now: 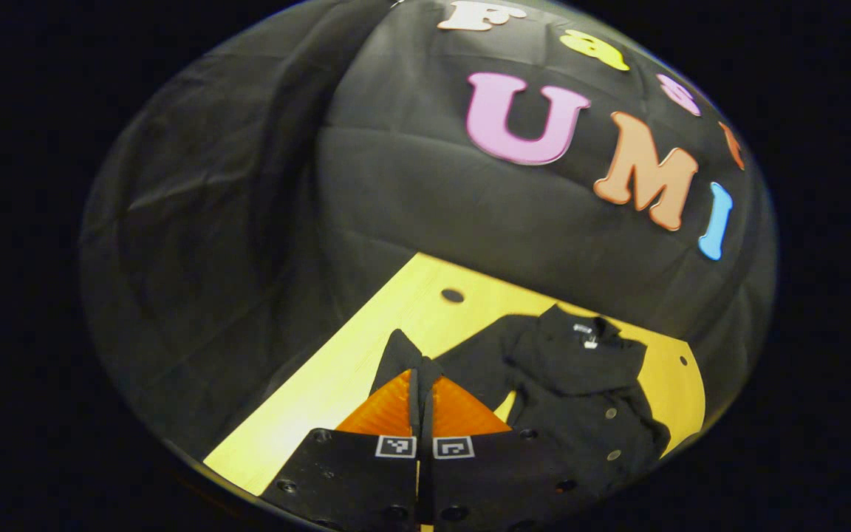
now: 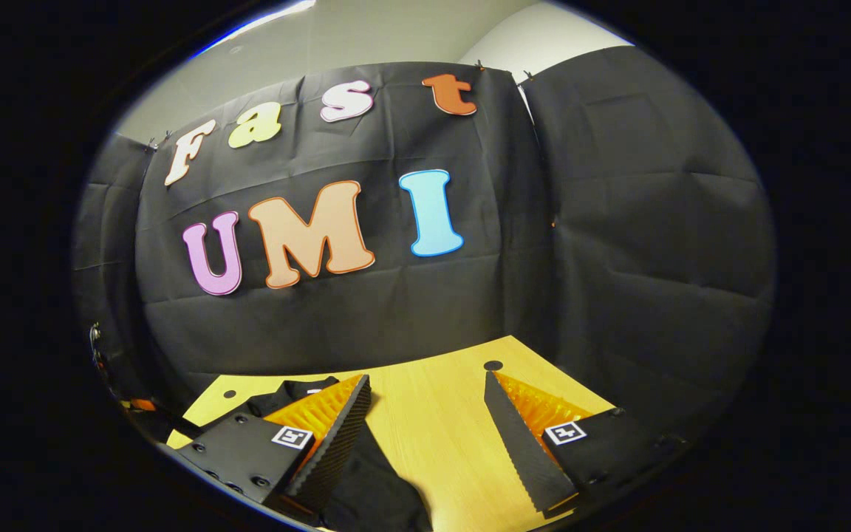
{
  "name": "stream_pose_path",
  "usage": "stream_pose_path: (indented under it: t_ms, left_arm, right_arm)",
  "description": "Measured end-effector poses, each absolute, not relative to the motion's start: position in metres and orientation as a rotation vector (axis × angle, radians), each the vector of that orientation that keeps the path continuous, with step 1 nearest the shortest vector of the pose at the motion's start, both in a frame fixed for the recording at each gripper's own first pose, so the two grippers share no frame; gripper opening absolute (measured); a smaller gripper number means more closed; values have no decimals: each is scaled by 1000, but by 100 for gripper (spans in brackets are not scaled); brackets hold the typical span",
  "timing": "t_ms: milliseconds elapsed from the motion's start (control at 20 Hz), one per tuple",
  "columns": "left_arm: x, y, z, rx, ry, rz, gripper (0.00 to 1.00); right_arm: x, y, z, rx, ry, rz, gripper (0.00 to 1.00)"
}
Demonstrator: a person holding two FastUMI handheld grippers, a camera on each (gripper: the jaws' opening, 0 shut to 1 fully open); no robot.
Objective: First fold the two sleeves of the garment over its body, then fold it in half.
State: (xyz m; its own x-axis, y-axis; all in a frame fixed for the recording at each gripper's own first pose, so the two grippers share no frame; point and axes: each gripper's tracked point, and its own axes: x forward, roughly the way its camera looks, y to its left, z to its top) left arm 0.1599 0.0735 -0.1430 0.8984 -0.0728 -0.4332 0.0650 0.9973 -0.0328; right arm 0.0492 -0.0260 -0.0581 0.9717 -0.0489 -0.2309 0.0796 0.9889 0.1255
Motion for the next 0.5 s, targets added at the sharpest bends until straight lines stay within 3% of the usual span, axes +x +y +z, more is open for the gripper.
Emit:
stream_pose_path:
  t_ms: [100,300,500]
  left_arm:
    - [177,30,-124,18,409,-135,0]
    - [204,-74,-95,25,335,-271,0]
    - [220,-167,-100,63,316,-363,0]
  right_arm:
    - [47,-42,-63,155,235,-76,94]
    - [35,-80,-73,183,243,-117,98]
    - [27,-124,-85,193,271,-158,98]
